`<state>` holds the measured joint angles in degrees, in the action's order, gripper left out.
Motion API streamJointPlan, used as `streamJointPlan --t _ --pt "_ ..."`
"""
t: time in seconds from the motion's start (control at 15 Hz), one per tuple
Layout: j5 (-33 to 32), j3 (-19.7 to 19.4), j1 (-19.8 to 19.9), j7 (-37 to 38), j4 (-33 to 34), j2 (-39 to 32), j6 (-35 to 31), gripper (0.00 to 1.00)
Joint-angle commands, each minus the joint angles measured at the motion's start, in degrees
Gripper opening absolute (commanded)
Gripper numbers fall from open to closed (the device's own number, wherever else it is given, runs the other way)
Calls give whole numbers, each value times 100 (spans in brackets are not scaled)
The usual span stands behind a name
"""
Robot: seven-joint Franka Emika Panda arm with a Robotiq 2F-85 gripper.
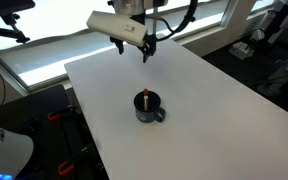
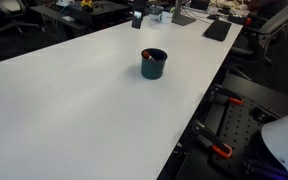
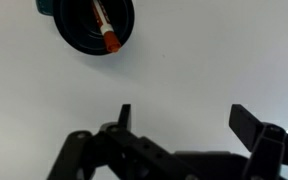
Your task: Put the marker on the table
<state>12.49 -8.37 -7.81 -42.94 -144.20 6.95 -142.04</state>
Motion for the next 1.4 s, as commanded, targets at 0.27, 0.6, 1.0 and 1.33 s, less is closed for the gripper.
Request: streamJointPlan --t 0.27,0.6,1.0,1.33 --pt "514 290 861 -705 605 -1224 80 100" --pt "577 357 1118 -814 875 -1698 105 100" --pt "301 558 1256 -643 1080 -1954 241 100" --pt "-216 650 1257 -252 1262 -2290 308 100"
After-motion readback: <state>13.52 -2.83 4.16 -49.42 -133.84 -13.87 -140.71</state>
